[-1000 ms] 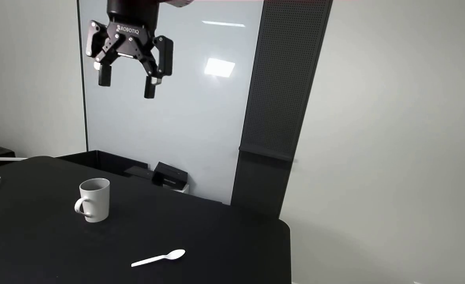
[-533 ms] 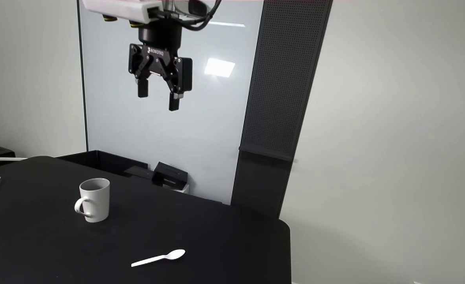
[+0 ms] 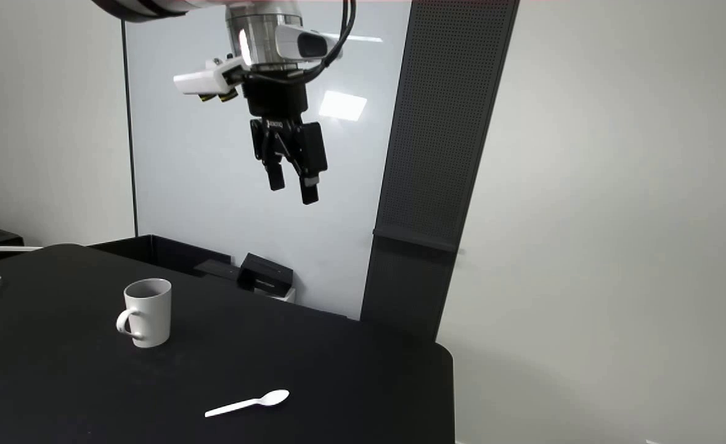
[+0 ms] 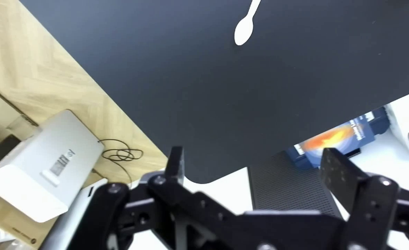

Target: Put the spoon in the mug

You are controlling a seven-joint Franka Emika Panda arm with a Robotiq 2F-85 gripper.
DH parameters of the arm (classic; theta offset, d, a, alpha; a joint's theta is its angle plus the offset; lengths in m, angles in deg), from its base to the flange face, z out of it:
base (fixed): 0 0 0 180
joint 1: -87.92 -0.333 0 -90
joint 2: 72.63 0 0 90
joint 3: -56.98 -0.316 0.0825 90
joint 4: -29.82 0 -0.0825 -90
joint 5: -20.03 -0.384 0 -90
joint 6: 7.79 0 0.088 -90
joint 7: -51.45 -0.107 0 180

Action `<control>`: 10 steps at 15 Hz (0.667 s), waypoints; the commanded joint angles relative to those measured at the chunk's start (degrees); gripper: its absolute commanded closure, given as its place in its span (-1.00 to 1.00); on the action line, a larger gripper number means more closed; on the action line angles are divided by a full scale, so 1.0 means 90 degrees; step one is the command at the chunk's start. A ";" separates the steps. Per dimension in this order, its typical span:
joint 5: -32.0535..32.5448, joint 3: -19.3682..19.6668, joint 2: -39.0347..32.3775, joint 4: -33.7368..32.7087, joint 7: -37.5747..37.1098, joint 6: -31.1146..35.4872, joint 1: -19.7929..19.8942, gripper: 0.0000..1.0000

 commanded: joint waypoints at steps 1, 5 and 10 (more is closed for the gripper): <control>0.0838 -0.0104 -0.0151 -0.0005 -0.1639 -0.0400 -0.0134 -1.00; 0.0324 -0.0257 -0.0451 0.0003 -0.1891 -0.0635 -0.0288 -1.00; -0.0443 -0.0361 -0.0954 -0.0037 -0.1856 -0.0114 -0.0447 -1.00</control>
